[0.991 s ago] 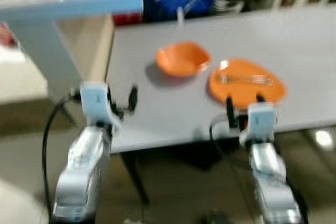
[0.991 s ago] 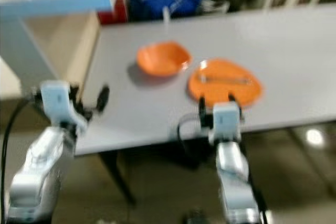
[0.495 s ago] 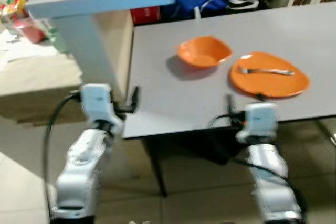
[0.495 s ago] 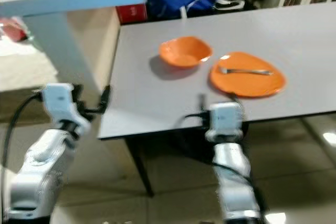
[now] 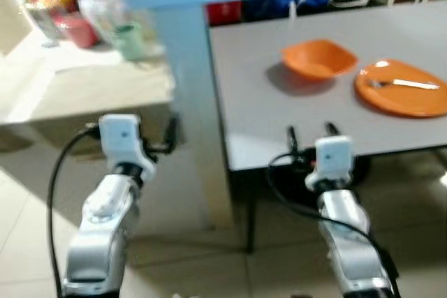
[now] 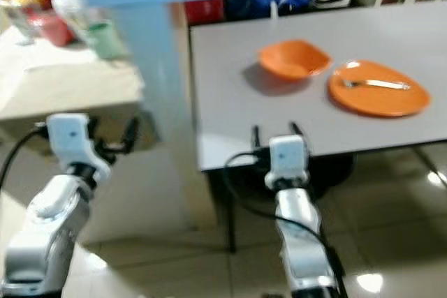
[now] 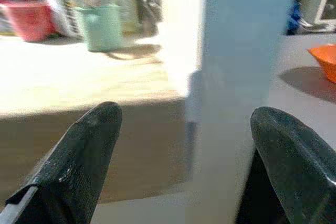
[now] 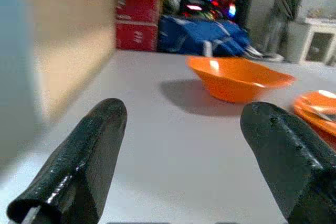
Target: Setting the table
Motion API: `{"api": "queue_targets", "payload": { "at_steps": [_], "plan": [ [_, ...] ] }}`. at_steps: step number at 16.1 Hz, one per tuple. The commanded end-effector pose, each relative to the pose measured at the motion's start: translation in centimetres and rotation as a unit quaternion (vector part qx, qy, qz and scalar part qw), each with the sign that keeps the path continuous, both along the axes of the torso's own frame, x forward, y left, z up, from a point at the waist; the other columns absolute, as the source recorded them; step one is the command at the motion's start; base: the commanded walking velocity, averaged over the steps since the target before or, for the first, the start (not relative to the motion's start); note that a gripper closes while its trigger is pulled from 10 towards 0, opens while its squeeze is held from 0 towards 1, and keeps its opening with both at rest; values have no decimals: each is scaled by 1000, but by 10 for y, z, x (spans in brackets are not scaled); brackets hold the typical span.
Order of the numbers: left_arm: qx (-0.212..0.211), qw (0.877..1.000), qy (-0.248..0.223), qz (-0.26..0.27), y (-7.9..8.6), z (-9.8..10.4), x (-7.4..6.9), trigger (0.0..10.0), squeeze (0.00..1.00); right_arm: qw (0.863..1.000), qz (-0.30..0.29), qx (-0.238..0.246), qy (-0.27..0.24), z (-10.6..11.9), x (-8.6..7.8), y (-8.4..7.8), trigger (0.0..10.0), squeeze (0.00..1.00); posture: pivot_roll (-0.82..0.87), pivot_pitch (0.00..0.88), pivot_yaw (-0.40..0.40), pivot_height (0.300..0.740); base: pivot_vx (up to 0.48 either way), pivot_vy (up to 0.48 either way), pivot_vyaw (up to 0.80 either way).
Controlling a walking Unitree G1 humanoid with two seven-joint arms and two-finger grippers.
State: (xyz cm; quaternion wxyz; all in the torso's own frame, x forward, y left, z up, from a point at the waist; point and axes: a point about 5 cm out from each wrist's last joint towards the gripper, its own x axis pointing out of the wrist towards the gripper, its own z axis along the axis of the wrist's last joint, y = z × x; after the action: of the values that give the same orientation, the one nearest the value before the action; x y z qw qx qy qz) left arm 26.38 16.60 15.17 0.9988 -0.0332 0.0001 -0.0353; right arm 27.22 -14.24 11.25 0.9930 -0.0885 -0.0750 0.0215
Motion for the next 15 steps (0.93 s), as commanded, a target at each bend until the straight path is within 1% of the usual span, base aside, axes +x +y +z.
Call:
{"api": "queue_targets", "payload": {
  "at_steps": [1,6,9,12,15],
  "plan": [
    [-1,1000,-6,-4,-5,3,1,10000,0,1000,-5,1,5,-2,1,-6,10000,0,-146,0,104,740,0,480,0],
    [10,1000,-9,2,-4,5,1,10000,0,1000,3,2,7,-4,3,-1,10000,0,-130,0,104,740,0,480,0],
    [22,1000,-14,7,-3,6,1,10000,0,1000,9,4,7,-5,4,2,10000,0,-124,0,105,740,0,0,0],
    [24,1000,-20,1,-9,8,0,10000,0,1000,18,2,10,-6,5,4,10000,0,-123,0,102,740,0,0,0],
    [11,1000,-12,1,-12,5,0,10000,0,999,36,19,-15,14,11,8,10000,0,-130,0,97,740,429,0,0]
  ]
}}
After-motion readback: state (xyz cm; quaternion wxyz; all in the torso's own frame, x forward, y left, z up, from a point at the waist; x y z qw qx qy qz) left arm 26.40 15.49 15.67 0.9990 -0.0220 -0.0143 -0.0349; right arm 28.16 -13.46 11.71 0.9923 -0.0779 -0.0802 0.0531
